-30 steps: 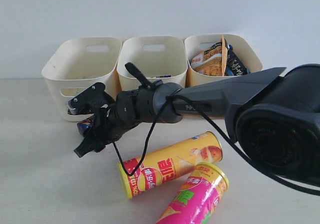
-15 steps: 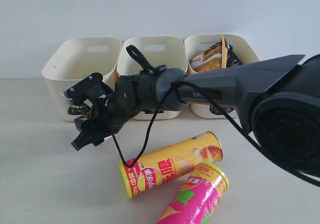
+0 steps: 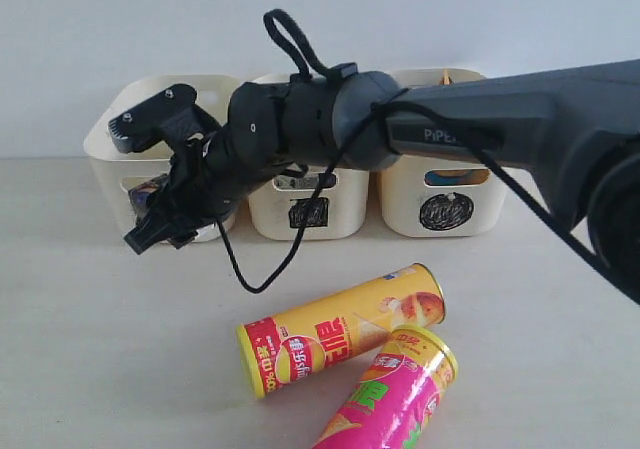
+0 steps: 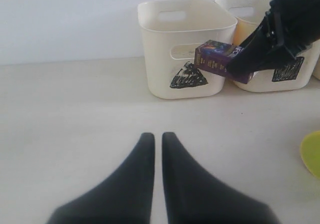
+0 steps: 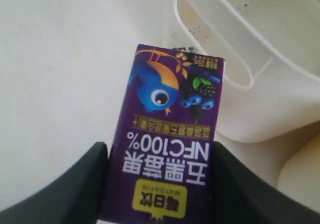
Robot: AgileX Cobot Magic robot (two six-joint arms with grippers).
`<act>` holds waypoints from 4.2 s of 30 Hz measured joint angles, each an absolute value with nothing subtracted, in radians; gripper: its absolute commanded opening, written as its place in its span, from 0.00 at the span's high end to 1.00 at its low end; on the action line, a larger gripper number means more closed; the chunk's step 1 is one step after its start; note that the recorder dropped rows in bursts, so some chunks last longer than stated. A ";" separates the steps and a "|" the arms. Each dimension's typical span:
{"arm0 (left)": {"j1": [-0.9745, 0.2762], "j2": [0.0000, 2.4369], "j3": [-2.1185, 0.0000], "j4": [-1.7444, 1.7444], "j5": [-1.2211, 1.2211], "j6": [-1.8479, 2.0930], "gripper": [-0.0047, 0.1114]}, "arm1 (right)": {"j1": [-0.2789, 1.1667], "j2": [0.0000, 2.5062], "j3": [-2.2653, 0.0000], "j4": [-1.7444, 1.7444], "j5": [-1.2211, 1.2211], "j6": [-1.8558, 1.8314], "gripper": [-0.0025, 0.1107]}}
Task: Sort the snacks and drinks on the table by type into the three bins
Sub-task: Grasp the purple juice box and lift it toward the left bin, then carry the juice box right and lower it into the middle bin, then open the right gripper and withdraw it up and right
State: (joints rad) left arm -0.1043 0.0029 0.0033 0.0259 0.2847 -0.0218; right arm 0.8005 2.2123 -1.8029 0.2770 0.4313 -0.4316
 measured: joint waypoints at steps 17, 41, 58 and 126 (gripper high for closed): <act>-0.104 0.003 0.003 0.026 0.285 -0.022 0.92 | 0.798 2.131 -1.803 0.242 0.471 -0.443 0.98; -0.104 0.003 0.003 0.026 0.285 -0.022 0.92 | 0.517 2.130 -1.803 0.232 0.326 -0.433 0.98; -0.104 0.003 0.003 0.026 0.285 -0.022 0.92 | 0.483 2.130 -1.803 0.236 0.264 -0.420 0.98; -0.104 0.003 0.003 0.026 0.285 -0.022 0.92 | 0.478 2.146 -1.803 0.239 0.281 -0.348 0.98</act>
